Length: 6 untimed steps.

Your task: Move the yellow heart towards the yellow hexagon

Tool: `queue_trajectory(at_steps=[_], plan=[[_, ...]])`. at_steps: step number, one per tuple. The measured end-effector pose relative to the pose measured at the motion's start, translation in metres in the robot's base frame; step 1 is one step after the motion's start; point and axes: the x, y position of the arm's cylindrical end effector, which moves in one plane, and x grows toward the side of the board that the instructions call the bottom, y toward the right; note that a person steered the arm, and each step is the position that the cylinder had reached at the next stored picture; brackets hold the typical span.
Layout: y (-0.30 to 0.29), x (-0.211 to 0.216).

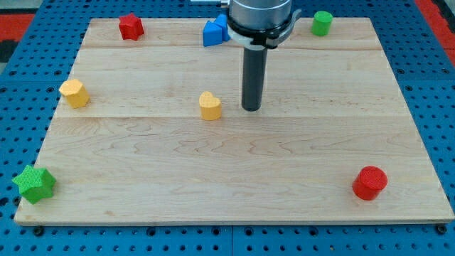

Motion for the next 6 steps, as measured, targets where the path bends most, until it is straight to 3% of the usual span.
queue_trajectory(at_steps=[2,3,5,6], plan=[[-0.174,-0.004],[-0.205,-0.007],[-0.077,0.006],[-0.131,-0.032]])
